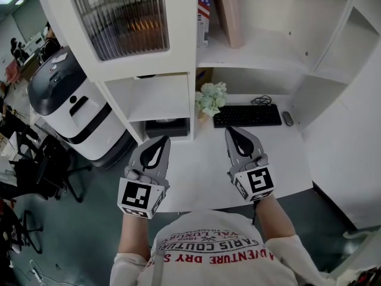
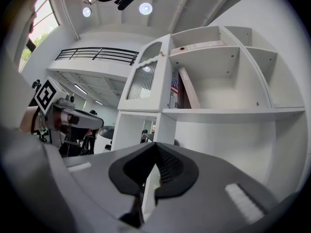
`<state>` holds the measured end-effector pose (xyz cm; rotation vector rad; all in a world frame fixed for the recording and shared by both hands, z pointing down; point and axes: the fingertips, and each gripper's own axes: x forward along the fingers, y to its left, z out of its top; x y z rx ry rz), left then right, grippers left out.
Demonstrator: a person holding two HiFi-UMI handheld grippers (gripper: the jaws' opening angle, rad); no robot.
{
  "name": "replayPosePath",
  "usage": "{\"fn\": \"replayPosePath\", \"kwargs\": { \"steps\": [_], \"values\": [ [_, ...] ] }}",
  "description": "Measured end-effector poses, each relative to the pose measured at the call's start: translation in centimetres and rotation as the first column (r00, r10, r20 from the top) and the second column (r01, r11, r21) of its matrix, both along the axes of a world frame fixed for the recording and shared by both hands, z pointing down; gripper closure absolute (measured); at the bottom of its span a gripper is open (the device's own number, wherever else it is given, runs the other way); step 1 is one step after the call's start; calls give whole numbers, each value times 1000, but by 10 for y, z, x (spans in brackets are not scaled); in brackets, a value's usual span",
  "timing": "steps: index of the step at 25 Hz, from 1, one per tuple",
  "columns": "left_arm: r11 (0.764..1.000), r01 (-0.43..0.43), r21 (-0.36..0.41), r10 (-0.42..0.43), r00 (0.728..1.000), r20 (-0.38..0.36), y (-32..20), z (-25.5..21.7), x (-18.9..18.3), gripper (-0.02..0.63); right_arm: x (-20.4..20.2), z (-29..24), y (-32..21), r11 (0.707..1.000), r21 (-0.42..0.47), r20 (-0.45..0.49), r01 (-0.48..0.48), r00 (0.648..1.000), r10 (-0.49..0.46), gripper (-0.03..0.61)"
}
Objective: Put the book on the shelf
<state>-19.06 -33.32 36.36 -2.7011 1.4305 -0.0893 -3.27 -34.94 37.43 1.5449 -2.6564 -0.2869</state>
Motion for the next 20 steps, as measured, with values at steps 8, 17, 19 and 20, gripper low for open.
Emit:
{"fn": "replayPosePath", "kwargs": {
  "steps": [8, 17, 19, 20],
  "values": [
    [1000, 7, -6, -7, 1000, -2, 1, 2, -1, 607, -4, -5, 0, 1000, -4, 35, 21, 999, -21, 578],
    [1000, 17, -15, -17, 1000, -7, 3, 3, 2, 607, -8, -1, -4, 999, -22, 70, 29, 997, -28, 578],
    [1000, 19, -16, -19, 1000, -11, 3, 4, 2, 607, -8, 0, -3, 999, -22, 73, 29, 997, -27, 578],
    [1000, 20, -16, -21, 1000, -12, 3, 4, 2, 607, -8, 0, -3, 999, -20, 70, 28, 997, -27, 578]
  ]
}}
